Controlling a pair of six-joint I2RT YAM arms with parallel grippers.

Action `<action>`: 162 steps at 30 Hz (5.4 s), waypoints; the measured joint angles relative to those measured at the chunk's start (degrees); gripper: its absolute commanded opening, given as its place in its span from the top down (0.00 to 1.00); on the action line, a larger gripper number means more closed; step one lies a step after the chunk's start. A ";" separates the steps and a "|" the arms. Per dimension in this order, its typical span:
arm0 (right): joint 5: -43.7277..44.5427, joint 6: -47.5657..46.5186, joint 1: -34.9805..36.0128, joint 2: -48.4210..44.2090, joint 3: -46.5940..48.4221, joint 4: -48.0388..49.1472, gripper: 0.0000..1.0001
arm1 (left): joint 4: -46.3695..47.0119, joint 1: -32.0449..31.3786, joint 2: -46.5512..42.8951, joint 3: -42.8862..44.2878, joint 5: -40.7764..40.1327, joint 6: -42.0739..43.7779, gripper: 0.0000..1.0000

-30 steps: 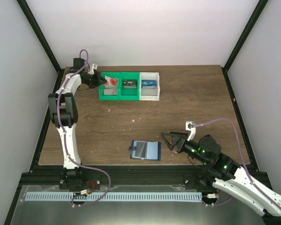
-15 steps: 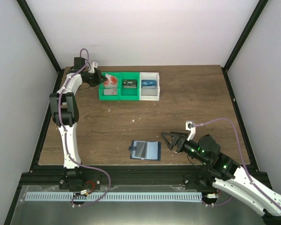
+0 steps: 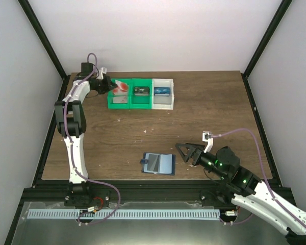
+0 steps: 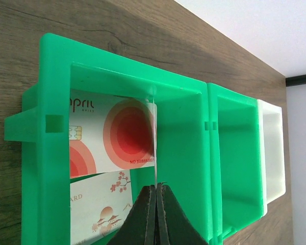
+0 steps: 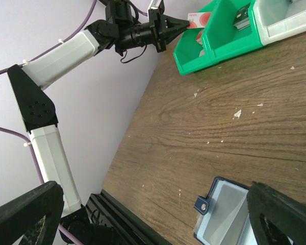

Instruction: Take the credit cards out of the card holder

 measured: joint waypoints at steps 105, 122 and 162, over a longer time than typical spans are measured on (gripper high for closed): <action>-12.31 6.25 3.52 38.45 -1.84 10.34 0.69 | 36.30 -38.05 -70.42 -90.49 -0.90 -24.81 0.55; -12.26 6.14 6.08 52.94 2.89 17.55 0.71 | 54.16 -41.16 -61.66 -101.35 -2.95 -31.78 0.55; -10.95 2.93 6.32 61.88 4.90 18.38 0.81 | 54.14 -41.55 -68.26 -103.54 -5.77 -35.41 0.55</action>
